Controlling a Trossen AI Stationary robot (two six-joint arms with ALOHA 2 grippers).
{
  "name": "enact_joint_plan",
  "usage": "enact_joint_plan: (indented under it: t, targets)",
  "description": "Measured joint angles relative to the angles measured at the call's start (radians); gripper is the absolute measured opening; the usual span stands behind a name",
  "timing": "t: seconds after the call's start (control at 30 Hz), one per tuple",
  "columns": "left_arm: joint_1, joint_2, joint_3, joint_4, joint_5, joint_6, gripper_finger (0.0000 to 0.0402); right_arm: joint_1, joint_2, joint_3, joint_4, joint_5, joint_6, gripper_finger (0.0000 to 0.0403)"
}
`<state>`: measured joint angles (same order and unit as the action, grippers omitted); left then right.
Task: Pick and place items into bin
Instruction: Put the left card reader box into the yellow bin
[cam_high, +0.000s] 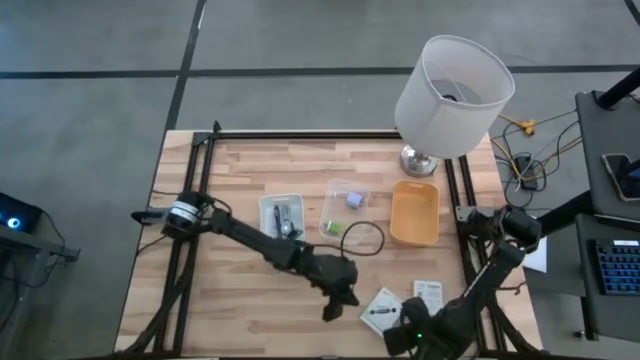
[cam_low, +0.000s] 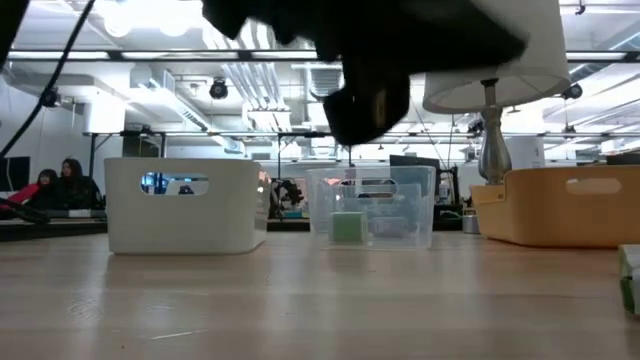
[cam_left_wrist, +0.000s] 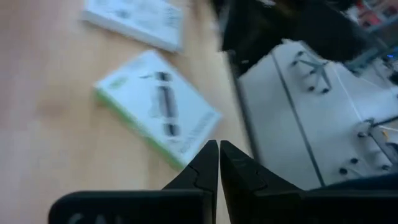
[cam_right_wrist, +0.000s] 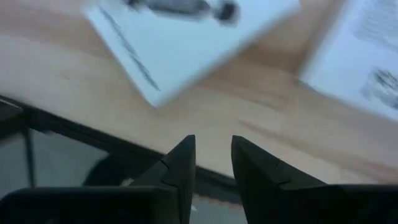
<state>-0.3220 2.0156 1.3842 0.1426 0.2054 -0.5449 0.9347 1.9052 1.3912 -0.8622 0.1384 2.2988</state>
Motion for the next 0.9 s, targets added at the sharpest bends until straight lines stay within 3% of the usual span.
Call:
enact_joint_plan:
  t: [0.33, 0.5, 0.9]
  targets:
    - [0.038, 0.120, 0.020, 0.012, 0.047, -0.026, 0.0000, -0.013, 0.088, -0.036, 0.002, -0.022, -0.041, 0.0093]
    - [0.038, 0.186, 0.060, 0.016, 0.040, -0.066, 0.0000, -0.018, 0.108, -0.040, -0.023, 0.021, -0.067, 0.0091]
    - [0.036, 0.221, 0.089, 0.024, 0.038, -0.079, 0.0000, -0.124, 0.104, -0.039, -0.002, 0.128, -0.346, 0.0073]
